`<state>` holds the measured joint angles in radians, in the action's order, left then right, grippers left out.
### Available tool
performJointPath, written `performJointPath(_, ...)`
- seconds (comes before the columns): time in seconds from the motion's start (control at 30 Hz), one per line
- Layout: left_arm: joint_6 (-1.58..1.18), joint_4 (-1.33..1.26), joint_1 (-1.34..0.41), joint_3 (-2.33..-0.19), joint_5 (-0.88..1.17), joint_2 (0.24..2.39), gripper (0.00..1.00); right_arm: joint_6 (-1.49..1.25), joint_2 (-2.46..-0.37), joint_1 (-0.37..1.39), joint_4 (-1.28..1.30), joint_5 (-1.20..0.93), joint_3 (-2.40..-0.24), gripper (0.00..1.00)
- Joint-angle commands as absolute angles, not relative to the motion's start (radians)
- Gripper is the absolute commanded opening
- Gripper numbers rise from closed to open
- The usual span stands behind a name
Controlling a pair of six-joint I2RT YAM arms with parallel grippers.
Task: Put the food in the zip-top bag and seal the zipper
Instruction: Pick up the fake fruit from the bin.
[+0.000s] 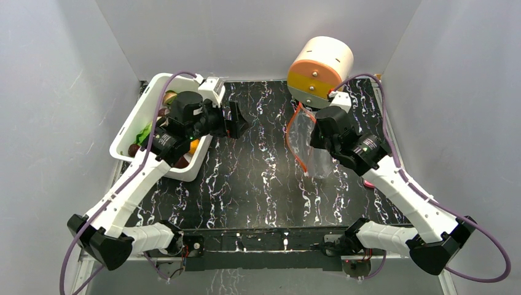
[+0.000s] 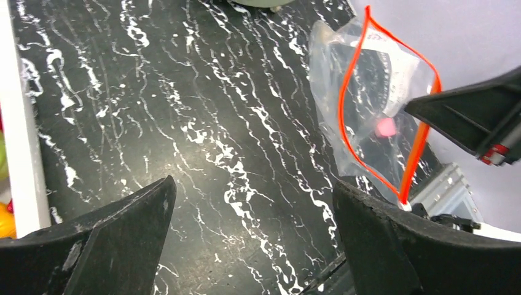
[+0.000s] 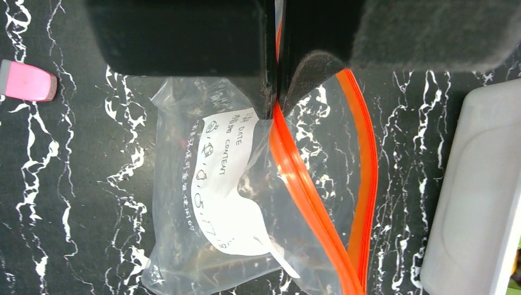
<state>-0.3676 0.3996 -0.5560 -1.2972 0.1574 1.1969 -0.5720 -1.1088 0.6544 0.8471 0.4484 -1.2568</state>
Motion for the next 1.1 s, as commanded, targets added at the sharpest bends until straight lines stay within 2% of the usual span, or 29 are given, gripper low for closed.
performJointPath(0.0, -0.356, 0.47, -0.549, -1.31, 0.03, 1.224, 0.98, -0.568, -1.107, 0.655, 0.735, 0.39, -1.247, 0.0)
performJointPath(0.17, -0.338, 0.434, -0.512, -1.268, -0.121, 1.223, 0.97, -0.615, -1.104, 0.656, 0.584, 0.207, -1.088, 0.0)
performJointPath(0.4, -0.327, 0.45, -0.39, -1.279, -0.26, 1.306, 0.93, -0.694, -1.092, 0.657, 0.408, 0.023, -0.985, 0.0)
performJointPath(0.5, -0.339, 0.446, -0.286, -1.285, -0.233, 1.336, 0.86, -0.69, -1.09, 0.656, 0.406, 0.022, -0.983, 0.0)
performJointPath(0.67, -0.353, 0.412, -0.159, -1.318, -0.244, 1.418, 0.67, -0.672, -1.082, 0.656, 0.405, 0.024, -0.983, 0.0)
performJointPath(0.9, -0.351, 0.323, -0.037, -1.307, -0.255, 1.514, 0.63, -0.666, -1.071, 0.655, 0.427, 0.016, -0.986, 0.0)
performJointPath(0.97, -0.363, 0.31, -0.015, -1.315, -0.241, 1.548, 0.66, -0.679, -1.064, 0.656, 0.421, 0.014, -0.977, 0.0)
performJointPath(1.07, -0.365, 0.288, 0.003, -1.323, -0.229, 1.593, 0.66, -0.686, -1.064, 0.655, 0.427, 0.006, -0.981, 0.0)
